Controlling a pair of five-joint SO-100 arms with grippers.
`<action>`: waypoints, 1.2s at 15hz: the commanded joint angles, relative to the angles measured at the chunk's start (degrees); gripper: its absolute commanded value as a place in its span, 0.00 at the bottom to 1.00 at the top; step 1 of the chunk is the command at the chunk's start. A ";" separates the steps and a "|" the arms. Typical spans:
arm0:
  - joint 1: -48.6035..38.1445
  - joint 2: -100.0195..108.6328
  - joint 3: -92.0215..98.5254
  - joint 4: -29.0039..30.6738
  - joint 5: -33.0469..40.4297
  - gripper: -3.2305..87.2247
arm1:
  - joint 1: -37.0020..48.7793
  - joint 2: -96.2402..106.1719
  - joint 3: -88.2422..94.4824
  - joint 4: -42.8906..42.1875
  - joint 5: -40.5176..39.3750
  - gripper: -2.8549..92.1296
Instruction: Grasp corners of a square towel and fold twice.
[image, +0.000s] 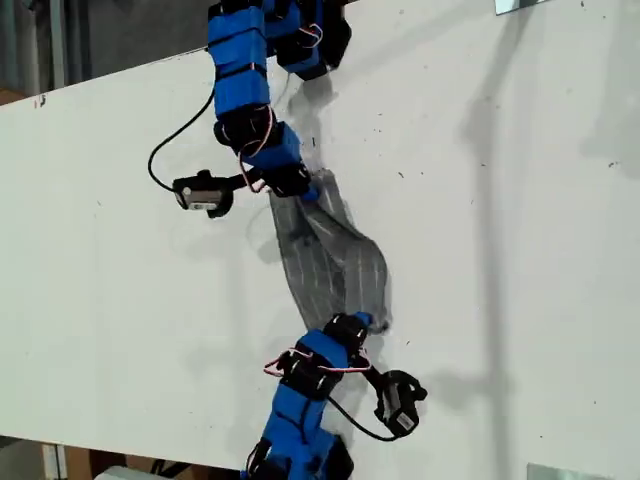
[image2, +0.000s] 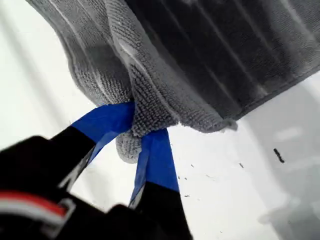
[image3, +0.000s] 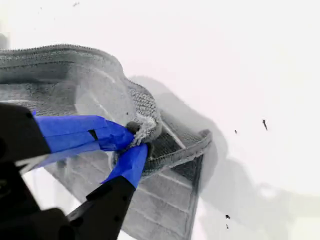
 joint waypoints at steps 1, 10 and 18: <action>-5.54 11.25 7.82 -0.53 0.97 0.03 | 6.50 2.81 -0.53 -1.23 -3.69 0.03; -34.37 41.31 46.58 -9.84 9.84 0.03 | 26.10 -4.22 -2.90 -7.65 -14.50 0.03; -31.11 43.07 44.30 -5.98 8.35 0.03 | 26.98 -18.46 -14.06 -2.29 -18.37 0.03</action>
